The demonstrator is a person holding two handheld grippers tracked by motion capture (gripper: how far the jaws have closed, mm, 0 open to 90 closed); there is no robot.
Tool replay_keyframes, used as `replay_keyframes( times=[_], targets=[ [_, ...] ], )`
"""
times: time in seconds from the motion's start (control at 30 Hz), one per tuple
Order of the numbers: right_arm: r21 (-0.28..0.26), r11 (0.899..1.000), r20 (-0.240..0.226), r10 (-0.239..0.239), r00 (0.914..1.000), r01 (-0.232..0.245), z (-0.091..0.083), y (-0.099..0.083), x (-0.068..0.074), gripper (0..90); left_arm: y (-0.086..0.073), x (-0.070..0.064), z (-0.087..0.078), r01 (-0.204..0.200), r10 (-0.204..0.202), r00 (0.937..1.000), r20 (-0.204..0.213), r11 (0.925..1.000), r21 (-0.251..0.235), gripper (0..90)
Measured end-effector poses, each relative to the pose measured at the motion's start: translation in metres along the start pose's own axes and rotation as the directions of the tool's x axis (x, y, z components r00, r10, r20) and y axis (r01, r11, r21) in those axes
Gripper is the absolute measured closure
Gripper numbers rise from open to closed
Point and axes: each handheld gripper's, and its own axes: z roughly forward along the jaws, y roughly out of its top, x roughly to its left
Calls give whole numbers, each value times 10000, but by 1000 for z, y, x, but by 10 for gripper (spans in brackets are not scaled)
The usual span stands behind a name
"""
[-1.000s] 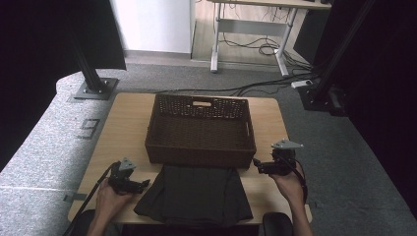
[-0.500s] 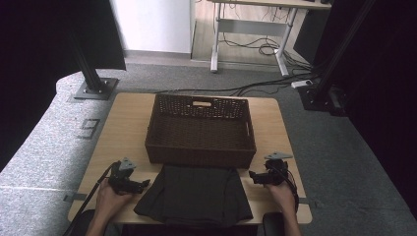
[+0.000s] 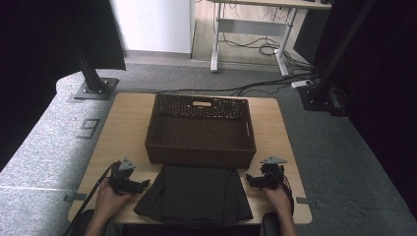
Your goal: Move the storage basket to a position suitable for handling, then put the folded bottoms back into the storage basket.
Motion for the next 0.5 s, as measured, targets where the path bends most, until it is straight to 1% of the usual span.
replay_keyframes(
  times=[0.07,0.37,0.5],
  targets=[
    [-111,9999,53,46,10000,-46,0,-1,0,0,0,0,0,-22,22,10000,14,10000,5,11],
    [-118,9999,78,86,9999,-85,0,-1,0,0,0,-1,0,-40,39,10000,44,10000,14,11],
    [72,9998,87,175,9998,-175,-1,0,0,0,0,-1,0,-91,91,9999,94,10000,34,5]
  ],
)
